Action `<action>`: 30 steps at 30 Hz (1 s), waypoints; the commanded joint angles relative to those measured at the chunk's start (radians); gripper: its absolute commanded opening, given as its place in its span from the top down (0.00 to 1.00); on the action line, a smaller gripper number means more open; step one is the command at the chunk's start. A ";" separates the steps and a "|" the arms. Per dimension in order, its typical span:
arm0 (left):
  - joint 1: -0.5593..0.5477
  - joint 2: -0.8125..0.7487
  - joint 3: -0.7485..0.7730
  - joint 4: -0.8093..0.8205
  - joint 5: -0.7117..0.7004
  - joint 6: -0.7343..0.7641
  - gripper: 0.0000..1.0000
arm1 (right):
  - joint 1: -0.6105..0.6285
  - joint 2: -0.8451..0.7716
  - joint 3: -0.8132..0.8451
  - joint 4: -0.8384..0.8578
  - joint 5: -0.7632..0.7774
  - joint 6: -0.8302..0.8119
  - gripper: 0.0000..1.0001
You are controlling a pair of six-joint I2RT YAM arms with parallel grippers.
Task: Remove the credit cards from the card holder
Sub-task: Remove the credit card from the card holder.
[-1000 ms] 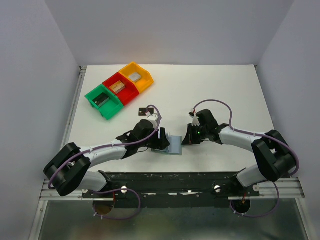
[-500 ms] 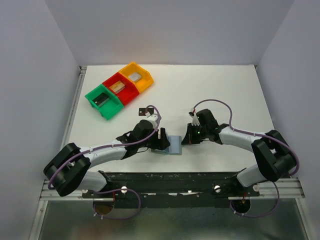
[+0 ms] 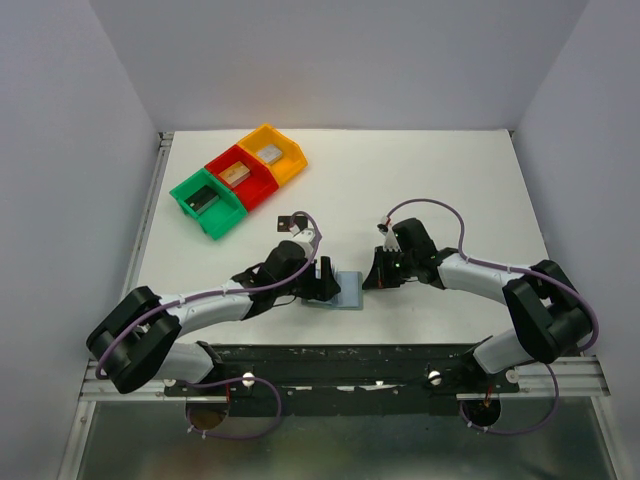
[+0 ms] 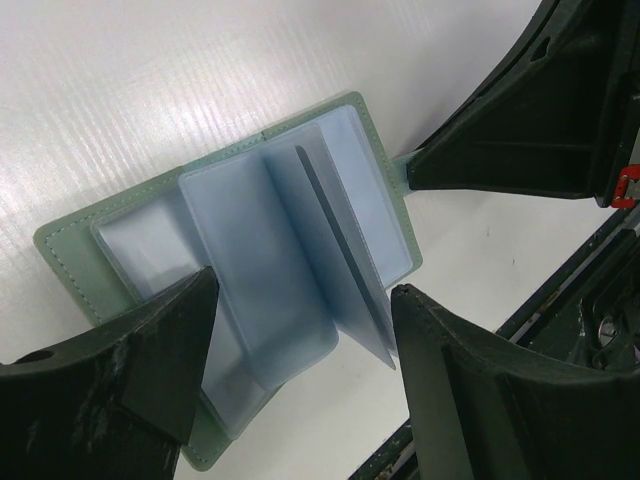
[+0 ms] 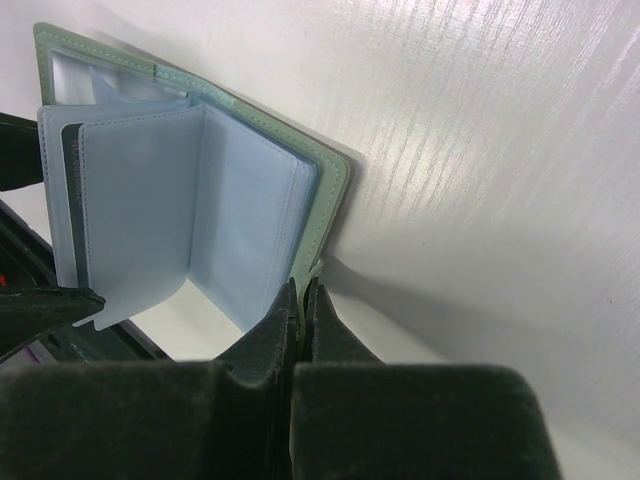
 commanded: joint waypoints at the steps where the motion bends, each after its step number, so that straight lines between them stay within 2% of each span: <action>1: -0.006 -0.027 -0.017 0.027 -0.013 -0.008 0.19 | -0.008 0.013 -0.014 0.027 -0.021 0.008 0.99; 30: -0.006 -0.065 -0.046 0.032 -0.043 -0.016 0.17 | -0.009 0.017 -0.011 0.027 -0.025 0.007 1.00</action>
